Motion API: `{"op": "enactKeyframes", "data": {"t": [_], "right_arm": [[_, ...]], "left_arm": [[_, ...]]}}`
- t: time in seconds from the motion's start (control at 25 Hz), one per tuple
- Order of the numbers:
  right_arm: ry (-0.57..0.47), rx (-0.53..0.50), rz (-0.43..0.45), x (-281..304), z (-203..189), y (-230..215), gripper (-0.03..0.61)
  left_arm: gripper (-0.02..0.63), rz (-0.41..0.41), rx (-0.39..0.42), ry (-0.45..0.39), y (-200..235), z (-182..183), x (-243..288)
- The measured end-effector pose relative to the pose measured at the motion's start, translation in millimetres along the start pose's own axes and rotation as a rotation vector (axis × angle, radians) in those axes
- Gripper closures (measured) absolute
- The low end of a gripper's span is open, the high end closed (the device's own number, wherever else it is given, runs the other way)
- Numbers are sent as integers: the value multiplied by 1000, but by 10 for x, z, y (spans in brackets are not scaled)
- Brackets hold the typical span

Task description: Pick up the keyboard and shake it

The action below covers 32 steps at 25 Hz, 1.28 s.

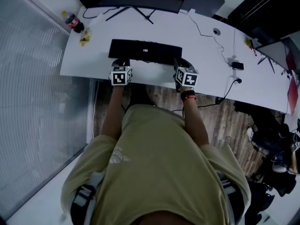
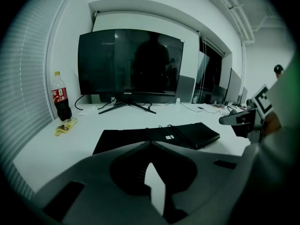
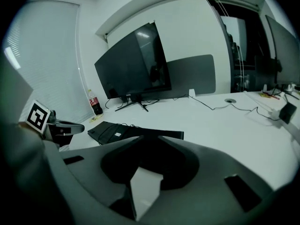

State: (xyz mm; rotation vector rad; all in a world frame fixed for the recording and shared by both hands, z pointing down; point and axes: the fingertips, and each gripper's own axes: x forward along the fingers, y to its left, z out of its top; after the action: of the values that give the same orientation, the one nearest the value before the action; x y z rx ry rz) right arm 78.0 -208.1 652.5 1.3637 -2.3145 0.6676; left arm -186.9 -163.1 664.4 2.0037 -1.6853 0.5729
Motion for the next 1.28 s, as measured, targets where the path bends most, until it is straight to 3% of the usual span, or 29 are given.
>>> {"op": "enactKeyframes", "data": {"t": [0.36, 0.64, 0.76, 0.92, 1.28], "right_arm": [[-179, -135, 52, -507, 685, 434, 538], [-260, -192, 127, -834, 934, 712, 555], [-282, -179, 145, -898, 1024, 794, 555], [-291, -182, 104, -929, 1204, 857, 555], [-341, -167, 45, -898, 1465, 995, 555]], "left_arm": [[594, -15, -1, -192, -377, 628, -575], [594, 7, 28, -329, -535, 1036, -1081], [594, 19, 59, -356, -526, 1154, -1179], [594, 21, 58, -376, -453, 1303, -1225], [594, -58, 78, -404, -324, 1480, -1165]]}}
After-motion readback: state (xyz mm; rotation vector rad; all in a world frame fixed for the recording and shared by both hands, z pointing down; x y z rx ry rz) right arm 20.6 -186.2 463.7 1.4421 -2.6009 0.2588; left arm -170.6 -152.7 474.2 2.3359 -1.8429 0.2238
